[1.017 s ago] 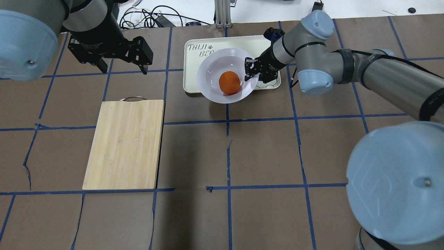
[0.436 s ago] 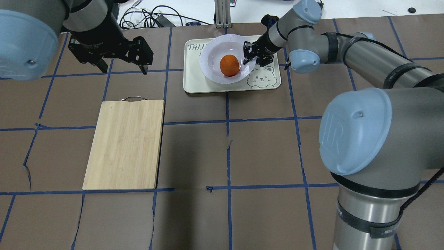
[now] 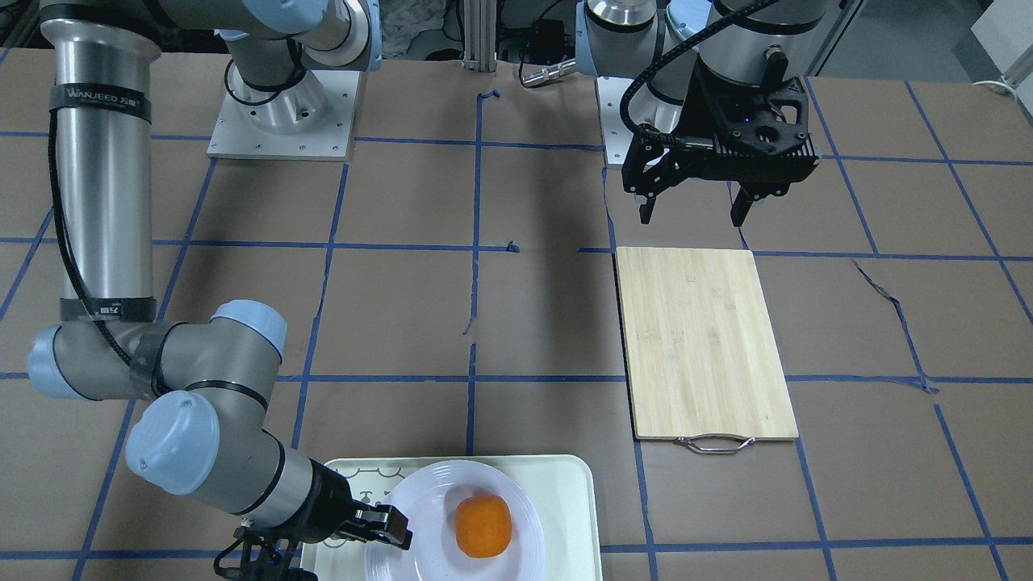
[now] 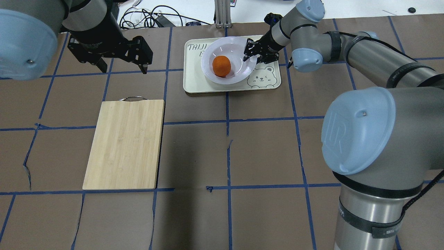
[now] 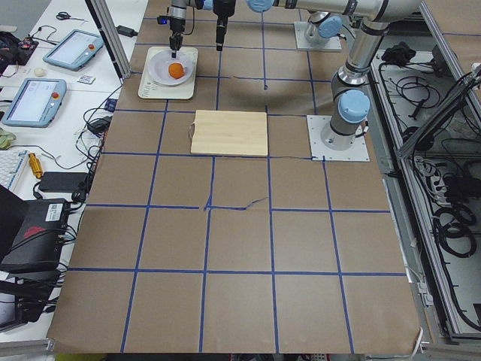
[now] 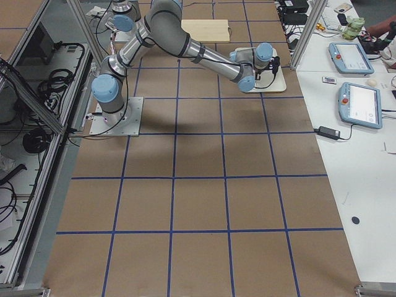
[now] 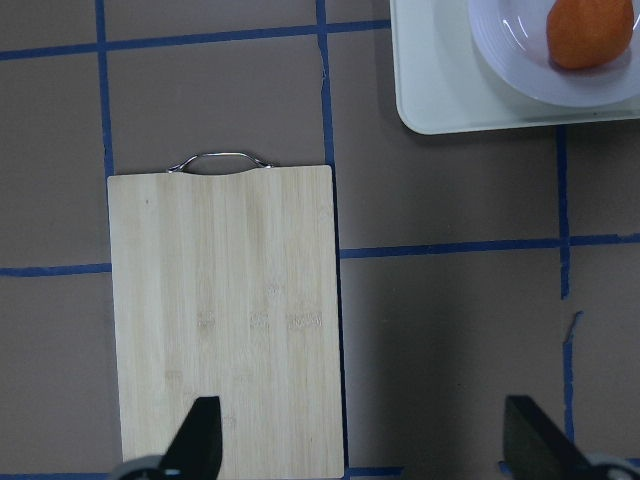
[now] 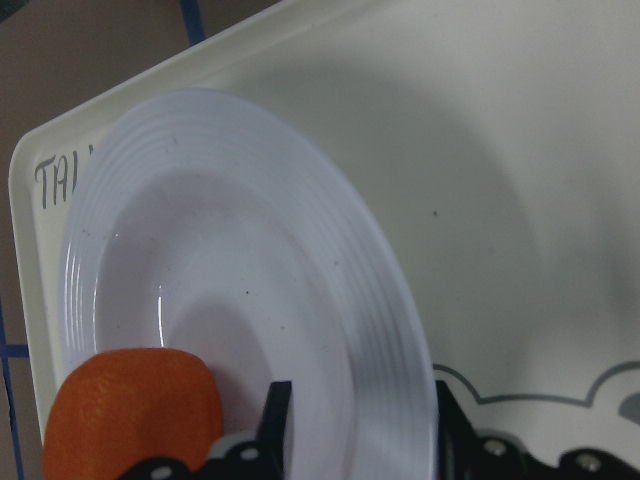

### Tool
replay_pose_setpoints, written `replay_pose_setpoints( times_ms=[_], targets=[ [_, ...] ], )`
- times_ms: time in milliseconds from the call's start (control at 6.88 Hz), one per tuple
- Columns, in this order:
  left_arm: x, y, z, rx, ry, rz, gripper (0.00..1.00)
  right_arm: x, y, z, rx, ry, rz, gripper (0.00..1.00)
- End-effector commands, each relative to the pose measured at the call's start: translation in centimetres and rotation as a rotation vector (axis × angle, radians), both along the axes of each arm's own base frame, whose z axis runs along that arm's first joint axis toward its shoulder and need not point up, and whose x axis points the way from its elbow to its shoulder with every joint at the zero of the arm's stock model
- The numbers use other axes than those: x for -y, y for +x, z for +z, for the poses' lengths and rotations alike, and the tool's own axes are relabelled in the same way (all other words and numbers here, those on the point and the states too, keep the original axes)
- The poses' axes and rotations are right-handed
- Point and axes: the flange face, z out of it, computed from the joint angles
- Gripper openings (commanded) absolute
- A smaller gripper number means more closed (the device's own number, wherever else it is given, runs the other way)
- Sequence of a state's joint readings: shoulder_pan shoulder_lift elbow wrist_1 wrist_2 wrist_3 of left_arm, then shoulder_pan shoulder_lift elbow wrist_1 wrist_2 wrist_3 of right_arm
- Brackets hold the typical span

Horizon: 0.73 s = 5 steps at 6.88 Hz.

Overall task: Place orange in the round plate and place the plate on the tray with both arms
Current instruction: 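Lower the plate onto the tray, open the right gripper and withdraw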

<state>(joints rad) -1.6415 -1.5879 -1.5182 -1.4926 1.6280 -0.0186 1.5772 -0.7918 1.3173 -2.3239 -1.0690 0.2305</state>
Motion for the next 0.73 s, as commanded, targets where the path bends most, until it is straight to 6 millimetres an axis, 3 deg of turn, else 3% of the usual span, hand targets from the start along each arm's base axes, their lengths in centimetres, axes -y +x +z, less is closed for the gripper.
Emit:
replay_pose_setpoints(
  times_ms=[0,145,291,436,581],
  targets=[
    [0.0,0.0,-0.1,0.001,0.002,0.000,1.00,0.3,-5.4,3.8,-0.124,-0.076,0.003,1.00],
    [0.1,0.0,0.0,0.000,0.000,0.000,1.00,-0.3,-6.8,5.9,-0.209,-0.026,-0.003,1.00],
    [0.0,-0.1,0.0,0.000,0.000,-0.002,1.00,-1.7,-7.8,9.6,-0.336,-0.023,0.010,1.00],
    [0.1,0.0,0.0,0.000,0.000,0.000,1.00,-4.0,-8.3,13.5,-0.419,0.033,0.024,1.00],
    [0.1,0.0,0.0,0.000,0.000,0.000,1.00,-7.5,-7.8,19.1,-0.485,0.062,0.063,1.00]
  ],
)
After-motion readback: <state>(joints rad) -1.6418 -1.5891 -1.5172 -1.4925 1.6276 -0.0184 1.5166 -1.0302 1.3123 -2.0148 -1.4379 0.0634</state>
